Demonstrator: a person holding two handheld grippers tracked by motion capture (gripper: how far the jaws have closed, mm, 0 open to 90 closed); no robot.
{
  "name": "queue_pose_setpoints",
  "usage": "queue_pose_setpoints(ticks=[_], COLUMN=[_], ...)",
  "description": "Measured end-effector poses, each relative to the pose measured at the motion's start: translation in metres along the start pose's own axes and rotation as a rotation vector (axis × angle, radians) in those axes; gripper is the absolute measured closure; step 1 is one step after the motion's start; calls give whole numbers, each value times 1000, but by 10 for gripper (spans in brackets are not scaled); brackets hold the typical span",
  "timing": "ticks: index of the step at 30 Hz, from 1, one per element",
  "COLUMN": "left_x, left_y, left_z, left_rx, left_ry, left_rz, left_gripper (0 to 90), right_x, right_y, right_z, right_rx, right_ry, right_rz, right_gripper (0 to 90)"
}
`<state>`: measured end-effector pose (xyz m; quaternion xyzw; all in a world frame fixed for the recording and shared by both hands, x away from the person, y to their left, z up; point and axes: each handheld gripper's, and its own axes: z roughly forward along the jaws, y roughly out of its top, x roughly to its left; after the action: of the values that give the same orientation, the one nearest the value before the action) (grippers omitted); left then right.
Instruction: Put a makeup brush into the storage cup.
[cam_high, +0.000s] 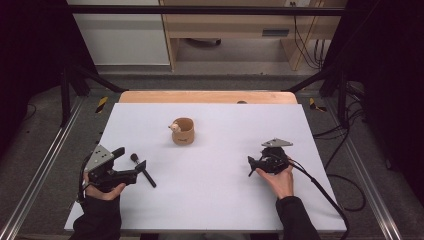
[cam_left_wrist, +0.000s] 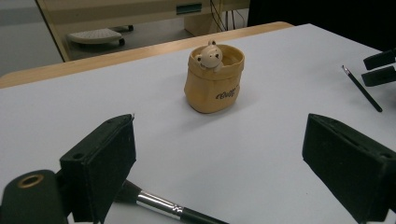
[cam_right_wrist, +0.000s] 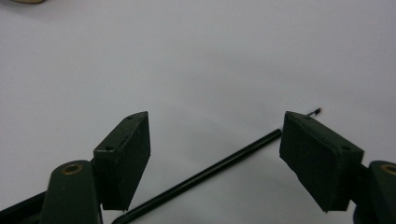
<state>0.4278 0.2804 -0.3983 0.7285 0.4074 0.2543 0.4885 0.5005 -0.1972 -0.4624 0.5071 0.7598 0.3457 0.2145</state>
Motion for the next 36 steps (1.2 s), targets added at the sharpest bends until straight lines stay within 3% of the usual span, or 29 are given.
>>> queue_pose_setpoints(ticks=[3,6,15,19,22,36], left_x=[-1,-1,-1,-1,0,-2], left_y=[0,-1,-1,-1,-1,-1], left_z=[1,3,3,3,3,3], left_rx=[7,17,19,19,19,20], left_ry=[0,3,4,4,5,3], left_rz=[3,10,9,9,9,12], left_gripper=[86,86,89,92,95,100], right_x=[-6,-7,-9,-9,-8,-7], right_y=[-3,-4,-7,-8,-9,-9], right_z=[3,4,9,12,12,9], right_rx=[12,19,49,73,76,91], right_ry=[-24,-17,-24,-7,-14,-20], right_rz=[-2,24,24,18,-3,-16], right_gripper=[272,297,386,474,509,672])
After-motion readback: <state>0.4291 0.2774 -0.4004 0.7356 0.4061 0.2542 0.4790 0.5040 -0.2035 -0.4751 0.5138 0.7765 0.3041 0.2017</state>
